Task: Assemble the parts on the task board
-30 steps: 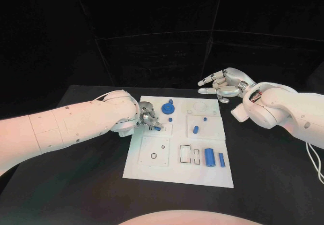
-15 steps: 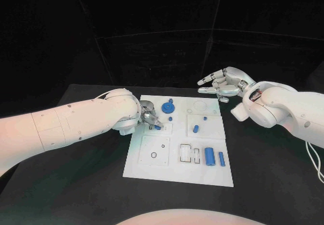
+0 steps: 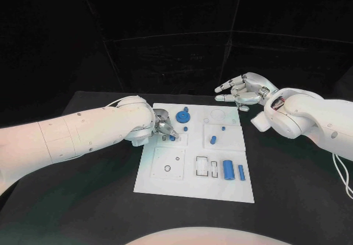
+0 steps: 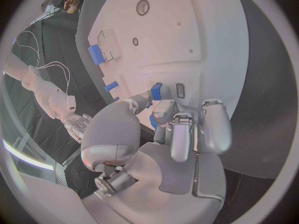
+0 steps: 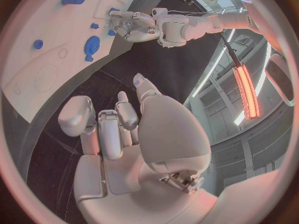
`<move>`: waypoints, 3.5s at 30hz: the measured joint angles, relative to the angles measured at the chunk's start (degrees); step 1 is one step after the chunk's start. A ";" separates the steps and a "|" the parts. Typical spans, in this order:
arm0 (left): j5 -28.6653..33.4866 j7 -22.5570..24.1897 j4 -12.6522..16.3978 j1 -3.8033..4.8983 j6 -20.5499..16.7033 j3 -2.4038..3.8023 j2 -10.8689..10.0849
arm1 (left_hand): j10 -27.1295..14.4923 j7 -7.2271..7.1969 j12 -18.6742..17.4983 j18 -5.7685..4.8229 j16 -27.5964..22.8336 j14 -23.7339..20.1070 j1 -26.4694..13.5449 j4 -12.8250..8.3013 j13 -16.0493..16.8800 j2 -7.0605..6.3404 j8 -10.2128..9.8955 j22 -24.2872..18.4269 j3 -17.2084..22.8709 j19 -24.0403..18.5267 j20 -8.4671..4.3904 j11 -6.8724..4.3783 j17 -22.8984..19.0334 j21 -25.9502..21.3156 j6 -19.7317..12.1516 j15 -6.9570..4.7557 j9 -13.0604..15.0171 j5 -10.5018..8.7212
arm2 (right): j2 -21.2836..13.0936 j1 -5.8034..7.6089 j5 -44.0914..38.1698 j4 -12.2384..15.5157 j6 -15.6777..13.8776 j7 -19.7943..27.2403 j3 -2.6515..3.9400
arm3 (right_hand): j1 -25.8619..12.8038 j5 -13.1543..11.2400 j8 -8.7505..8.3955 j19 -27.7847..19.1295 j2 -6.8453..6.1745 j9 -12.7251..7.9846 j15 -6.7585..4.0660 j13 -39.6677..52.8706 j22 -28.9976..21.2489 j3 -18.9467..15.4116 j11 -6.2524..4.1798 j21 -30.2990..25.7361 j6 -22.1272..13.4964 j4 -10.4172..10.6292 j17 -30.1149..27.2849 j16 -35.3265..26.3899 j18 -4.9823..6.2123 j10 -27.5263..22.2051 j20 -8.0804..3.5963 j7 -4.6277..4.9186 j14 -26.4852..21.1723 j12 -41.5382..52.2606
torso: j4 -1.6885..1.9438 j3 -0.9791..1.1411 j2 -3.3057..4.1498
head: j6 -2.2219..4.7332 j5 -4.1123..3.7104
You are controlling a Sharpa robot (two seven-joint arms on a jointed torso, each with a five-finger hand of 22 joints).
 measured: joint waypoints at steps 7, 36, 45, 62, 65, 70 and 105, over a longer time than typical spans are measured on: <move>0.02 -0.02 -0.46 0.01 -0.02 -0.06 0.31 | 0.18 -0.02 0.29 0.01 0.00 0.00 -0.82 0.75 0.24 0.13 -0.01 0.20 -1.06 0.00 0.00 -0.19 0.00 0.00 0.41 0.00 -0.01 0.00 | 0.02 0.00 -0.02 0.03 0.05 -0.03 0.00 | 0.00 0.00 0.00 0.00 0.00 0.00 0.00 0.00 0.00 0.00 0.00 0.00 0.00 0.00 0.00 0.00 0.00 0.00 0.00 0.00 0.00 0.00 | 0.01 -0.02 0.00 | -0.08 -0.03; 0.01 -0.35 -0.17 0.19 -0.55 -0.10 -0.21 | 0.99 -0.52 1.16 0.00 0.00 -0.09 -5.96 9.14 1.03 -1.36 0.18 1.14 -23.77 0.63 -0.62 -0.60 0.00 0.20 1.72 -0.75 0.44 -0.56 | 0.16 0.00 -0.05 -0.09 0.30 -0.14 0.00 | 0.00 0.00 0.00 -0.21 0.00 0.00 0.00 -0.49 -0.24 -0.30 0.00 -0.22 -0.18 0.29 0.00 0.00 0.00 0.00 0.21 -0.18 0.00 0.00 | 0.07 -0.07 -0.02 | -0.26 -0.32; 0.01 -0.10 2.02 0.70 -1.80 1.23 -2.03 | 0.97 -0.50 0.69 0.00 0.00 -0.01 -4.13 10.58 0.34 -0.27 -0.39 0.43 -27.63 0.63 -0.63 -0.58 0.00 -0.19 1.70 -0.83 0.51 -0.56 | 0.28 0.00 -0.05 -0.43 0.30 -0.14 0.00 | 0.00 0.00 0.22 -0.21 0.00 0.00 0.00 -0.49 -0.29 -0.30 0.00 -0.22 -0.18 0.29 0.00 0.00 0.00 0.00 0.21 -0.18 0.00 0.00 | 0.07 -0.09 -0.04 | -0.05 -0.41; 0.01 0.26 -8.13 6.19 5.03 4.09 0.25 | -1.12 1.32 -1.02 0.01 0.00 -0.21 0.77 12.11 -1.89 1.81 -4.21 -2.31 -32.90 -0.81 -0.02 0.89 0.00 -2.55 -1.38 -0.19 -1.61 -0.77 | 0.69 0.00 -0.05 -1.73 0.36 -0.12 0.00 | -0.24 0.00 0.22 -0.21 0.24 0.00 0.00 -0.48 -0.29 -0.29 0.00 -0.22 -0.18 0.29 0.04 0.00 0.00 0.00 0.21 -0.18 0.00 0.00 | 0.02 -0.02 -0.03 | 0.51 -0.03; 0.01 0.55 -11.54 6.40 6.64 4.05 1.84 | -1.28 1.52 -1.03 0.01 0.00 0.01 1.48 12.22 -1.96 2.41 -4.87 -2.46 -33.39 -1.03 0.21 1.05 0.00 -2.59 -1.59 0.02 -2.01 -0.77 | 0.83 0.00 -0.08 -1.80 0.39 -0.12 0.00 | -0.23 0.24 0.22 -0.21 0.23 0.00 0.00 -0.47 -0.28 -0.29 0.00 -0.22 -0.18 0.29 0.03 0.00 0.00 0.00 0.21 -0.18 0.00 0.00 | 0.01 -0.03 0.02 | 0.58 0.04; 0.01 1.07 -15.71 6.47 8.49 3.69 3.98 | -1.48 1.72 -1.02 0.01 0.00 0.01 2.15 12.52 -1.95 3.07 -5.38 -2.70 -34.17 -1.23 0.41 1.26 0.00 -2.90 -1.79 0.02 -2.56 -0.76 | 0.96 -0.01 -0.15 -1.82 0.45 -0.12 0.00 | -0.23 0.24 0.22 -0.20 0.23 0.00 0.00 -0.47 -0.33 -0.46 0.00 -0.22 -0.18 0.13 0.03 0.00 0.00 0.00 0.20 -0.18 0.00 0.00 | 0.00 -0.08 0.07 | 0.63 0.20; -0.03 3.07 -24.60 4.88 15.28 1.71 9.43 | -1.69 1.95 -1.02 0.01 0.00 0.01 4.56 13.48 -1.81 5.49 -6.52 -2.51 -36.87 -1.23 0.41 1.46 0.00 -2.90 -1.56 0.42 -3.81 -0.75 | 1.47 -0.01 -0.50 -1.94 0.78 -0.10 0.00 | -0.22 0.23 0.22 -0.20 0.22 0.01 0.00 -0.46 -0.32 -0.45 0.00 -0.22 -0.18 0.14 0.02 0.00 0.00 0.00 0.20 -0.18 0.00 0.00 | 0.04 -0.02 -0.01 | 0.36 0.37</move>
